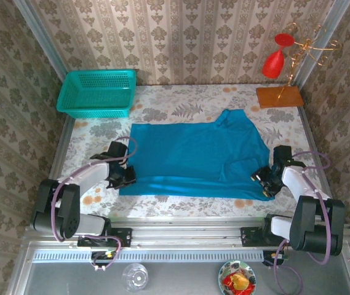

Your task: Fold the inside-out t-shirt

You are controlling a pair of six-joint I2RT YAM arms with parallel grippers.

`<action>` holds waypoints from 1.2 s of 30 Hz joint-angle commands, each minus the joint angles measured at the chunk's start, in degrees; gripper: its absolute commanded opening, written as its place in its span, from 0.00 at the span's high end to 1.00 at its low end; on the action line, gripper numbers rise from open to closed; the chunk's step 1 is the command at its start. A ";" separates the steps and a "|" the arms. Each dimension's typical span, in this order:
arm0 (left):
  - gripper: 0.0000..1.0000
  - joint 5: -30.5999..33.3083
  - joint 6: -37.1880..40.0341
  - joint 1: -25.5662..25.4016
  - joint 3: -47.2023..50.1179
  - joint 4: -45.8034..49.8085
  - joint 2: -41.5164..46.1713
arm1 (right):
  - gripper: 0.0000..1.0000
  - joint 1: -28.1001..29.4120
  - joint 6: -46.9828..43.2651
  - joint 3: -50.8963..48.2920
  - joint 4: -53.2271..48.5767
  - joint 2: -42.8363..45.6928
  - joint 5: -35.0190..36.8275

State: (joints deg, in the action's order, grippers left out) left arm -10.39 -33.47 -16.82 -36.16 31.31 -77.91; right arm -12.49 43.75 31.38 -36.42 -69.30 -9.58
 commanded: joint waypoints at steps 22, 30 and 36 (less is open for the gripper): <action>0.80 3.57 4.88 0.97 -9.43 9.95 8.27 | 0.42 5.16 -14.59 19.38 -7.82 3.91 -5.27; 0.75 2.68 13.26 1.42 -24.04 8.98 -4.02 | 0.50 9.29 -25.13 32.72 -3.59 -14.17 -5.60; 0.72 4.70 16.92 2.34 -36.08 10.34 -15.90 | 0.60 10.79 -32.78 47.38 -5.28 -30.31 -2.61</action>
State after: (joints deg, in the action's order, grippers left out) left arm -6.83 -20.45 -15.49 -67.92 40.29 -90.37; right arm -2.28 17.17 73.63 -40.97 -95.09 -13.76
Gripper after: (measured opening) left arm 0.282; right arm 0.410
